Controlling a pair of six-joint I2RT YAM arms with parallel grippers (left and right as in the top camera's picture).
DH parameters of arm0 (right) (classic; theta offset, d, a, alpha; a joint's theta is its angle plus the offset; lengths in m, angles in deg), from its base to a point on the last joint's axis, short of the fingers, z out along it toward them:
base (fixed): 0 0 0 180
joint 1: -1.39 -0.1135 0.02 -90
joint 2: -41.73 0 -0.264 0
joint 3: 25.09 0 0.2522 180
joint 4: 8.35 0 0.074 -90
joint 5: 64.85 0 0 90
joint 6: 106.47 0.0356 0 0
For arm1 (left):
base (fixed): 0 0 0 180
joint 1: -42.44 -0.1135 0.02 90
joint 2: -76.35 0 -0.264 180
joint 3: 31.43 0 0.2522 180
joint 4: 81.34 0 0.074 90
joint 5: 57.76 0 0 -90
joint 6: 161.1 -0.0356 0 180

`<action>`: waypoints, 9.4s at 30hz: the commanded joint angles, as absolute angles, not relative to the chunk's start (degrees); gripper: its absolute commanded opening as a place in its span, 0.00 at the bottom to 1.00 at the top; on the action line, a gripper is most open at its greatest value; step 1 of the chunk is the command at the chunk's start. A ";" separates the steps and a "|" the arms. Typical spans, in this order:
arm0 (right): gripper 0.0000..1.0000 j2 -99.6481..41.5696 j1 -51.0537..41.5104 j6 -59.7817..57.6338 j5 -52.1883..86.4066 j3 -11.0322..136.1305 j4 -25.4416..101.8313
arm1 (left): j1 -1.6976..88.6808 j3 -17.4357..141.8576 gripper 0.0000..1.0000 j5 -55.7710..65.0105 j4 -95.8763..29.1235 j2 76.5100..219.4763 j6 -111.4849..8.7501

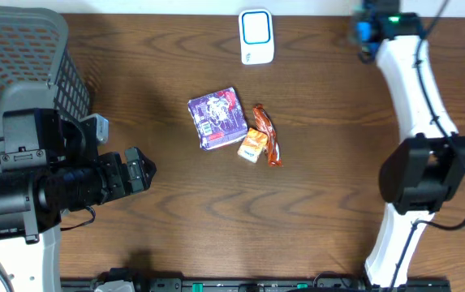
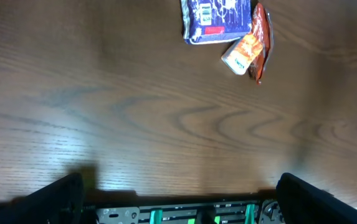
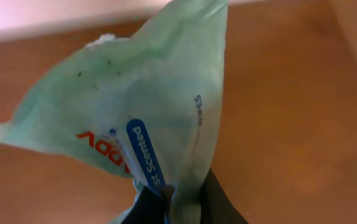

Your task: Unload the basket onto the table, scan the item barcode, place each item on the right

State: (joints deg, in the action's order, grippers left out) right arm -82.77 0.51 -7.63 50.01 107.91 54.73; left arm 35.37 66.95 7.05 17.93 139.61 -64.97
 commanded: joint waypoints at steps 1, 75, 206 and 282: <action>0.01 -86.25 6.71 -9.88 56.27 107.74 57.90 | 35.18 66.82 0.98 6.78 18.09 139.68 -65.28; 0.96 -80.20 -15.54 -2.30 8.51 92.44 67.84 | 35.18 66.82 0.98 6.76 18.09 139.68 -65.28; 0.47 -77.44 -15.49 -1.05 9.01 76.94 61.96 | 35.18 66.82 0.98 6.78 18.09 139.68 -65.28; 0.17 -76.79 4.44 -8.31 -40.89 56.05 43.32 | 35.18 66.82 0.98 6.76 18.09 139.68 -65.28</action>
State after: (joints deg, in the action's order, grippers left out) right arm -77.99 1.34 -10.78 -35.58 59.54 45.35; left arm 35.37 66.95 7.02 17.93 139.61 -64.97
